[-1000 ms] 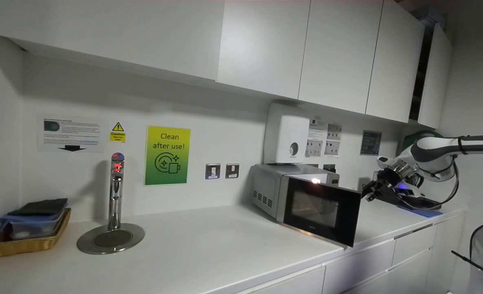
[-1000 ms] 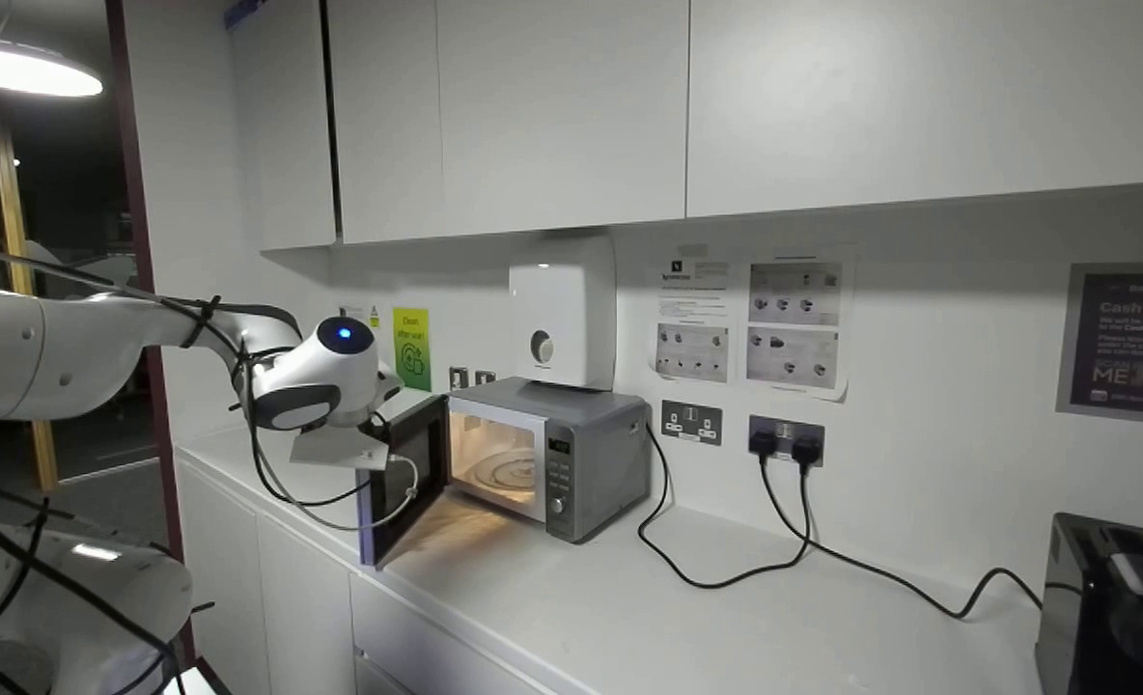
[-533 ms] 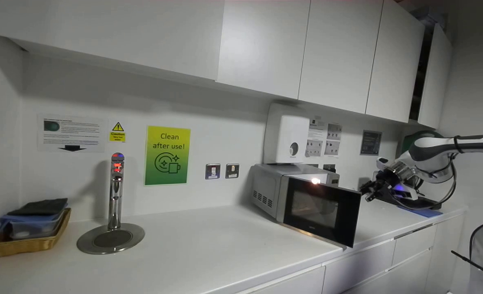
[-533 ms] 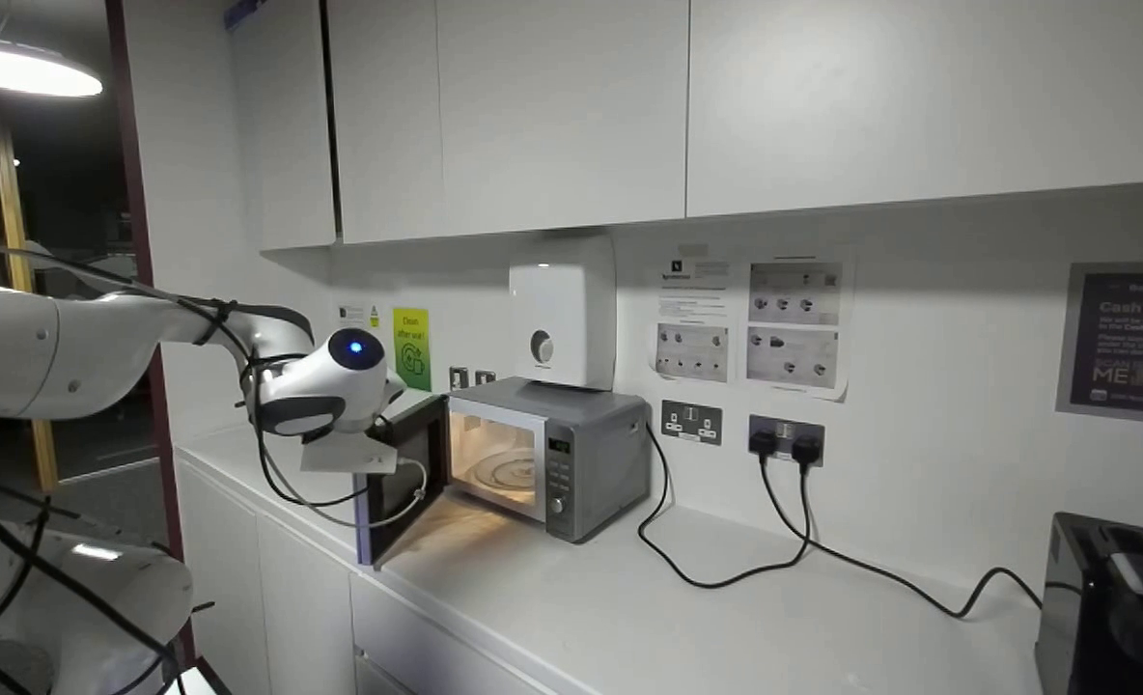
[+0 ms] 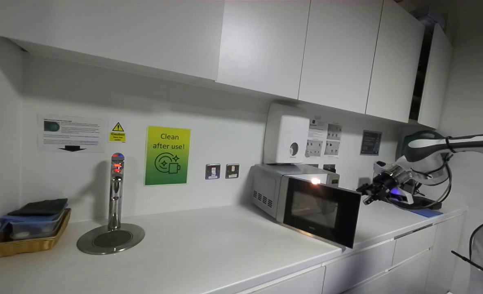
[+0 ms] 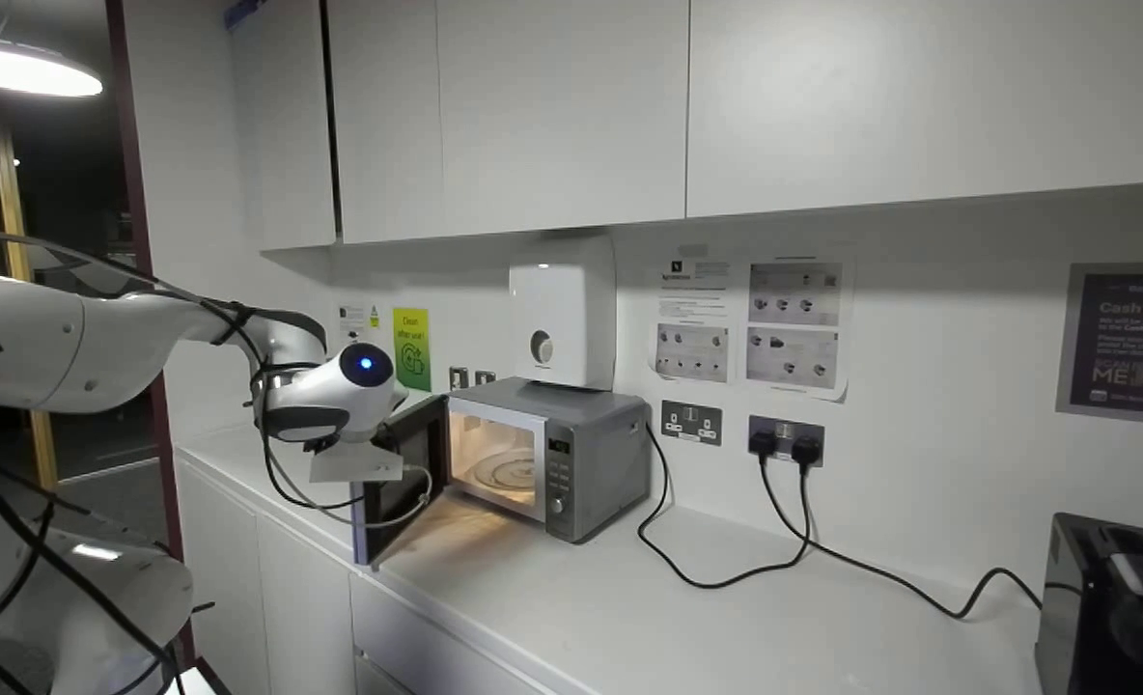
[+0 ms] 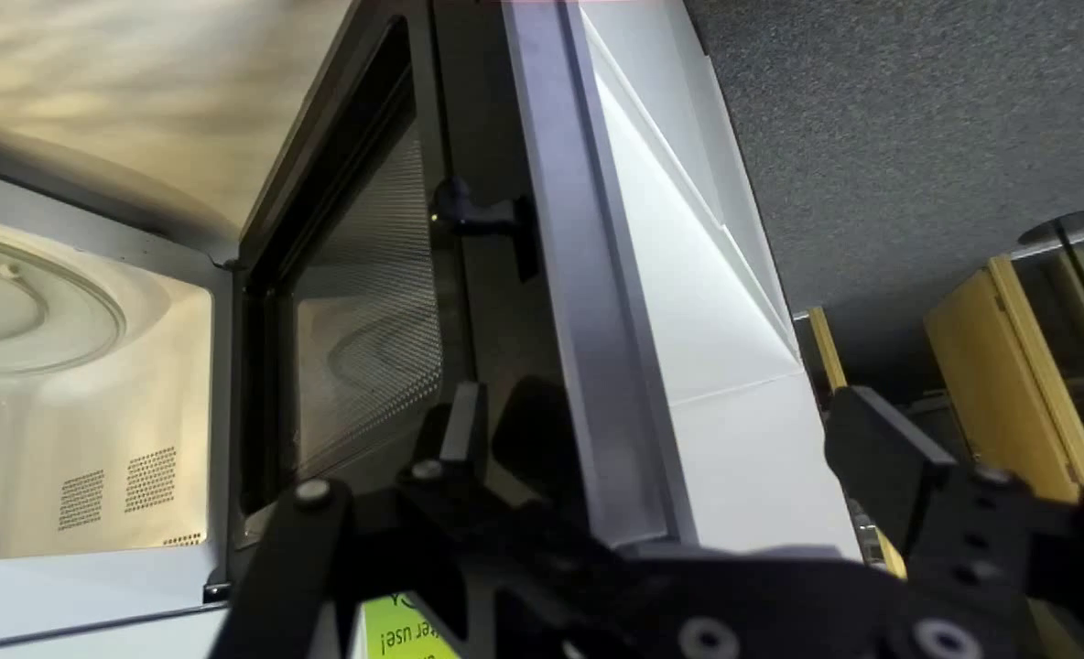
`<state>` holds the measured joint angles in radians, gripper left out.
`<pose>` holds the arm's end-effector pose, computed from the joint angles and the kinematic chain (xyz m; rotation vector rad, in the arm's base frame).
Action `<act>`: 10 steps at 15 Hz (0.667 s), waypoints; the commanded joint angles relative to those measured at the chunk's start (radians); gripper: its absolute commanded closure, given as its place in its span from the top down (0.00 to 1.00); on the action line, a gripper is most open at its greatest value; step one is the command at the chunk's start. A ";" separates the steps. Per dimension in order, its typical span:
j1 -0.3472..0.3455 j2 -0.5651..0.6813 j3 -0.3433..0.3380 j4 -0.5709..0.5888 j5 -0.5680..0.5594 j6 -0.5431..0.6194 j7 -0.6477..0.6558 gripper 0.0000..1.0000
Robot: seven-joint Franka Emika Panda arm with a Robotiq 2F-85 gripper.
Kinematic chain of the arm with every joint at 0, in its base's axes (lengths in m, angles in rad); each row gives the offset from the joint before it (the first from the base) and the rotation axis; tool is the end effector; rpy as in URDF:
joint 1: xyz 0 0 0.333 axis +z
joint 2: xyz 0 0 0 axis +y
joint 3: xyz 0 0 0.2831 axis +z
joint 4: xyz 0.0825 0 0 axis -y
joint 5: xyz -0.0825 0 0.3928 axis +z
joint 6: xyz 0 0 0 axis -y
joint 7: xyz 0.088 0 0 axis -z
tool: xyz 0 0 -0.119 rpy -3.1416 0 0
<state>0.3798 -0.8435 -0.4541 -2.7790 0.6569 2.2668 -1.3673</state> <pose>0.3694 0.0150 0.4251 -2.1140 -1.1653 -0.9080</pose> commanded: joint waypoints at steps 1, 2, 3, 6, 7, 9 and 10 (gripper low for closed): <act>-0.016 0.045 0.033 0.004 0.085 -0.022 -0.081 1.00; -0.020 0.056 0.043 0.004 0.104 -0.024 -0.094 1.00; -0.023 0.066 0.055 0.003 0.122 -0.025 -0.105 1.00; -0.035 0.096 0.097 0.004 0.177 -0.030 -0.135 1.00; -0.040 0.105 0.113 0.004 0.194 -0.031 -0.141 1.00; -0.051 0.119 0.147 0.004 0.226 -0.035 -0.152 1.00; -0.056 0.127 0.165 0.004 0.243 -0.034 -0.159 1.00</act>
<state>0.3645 -0.7429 -0.3415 -2.7792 0.8346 2.2648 -1.4707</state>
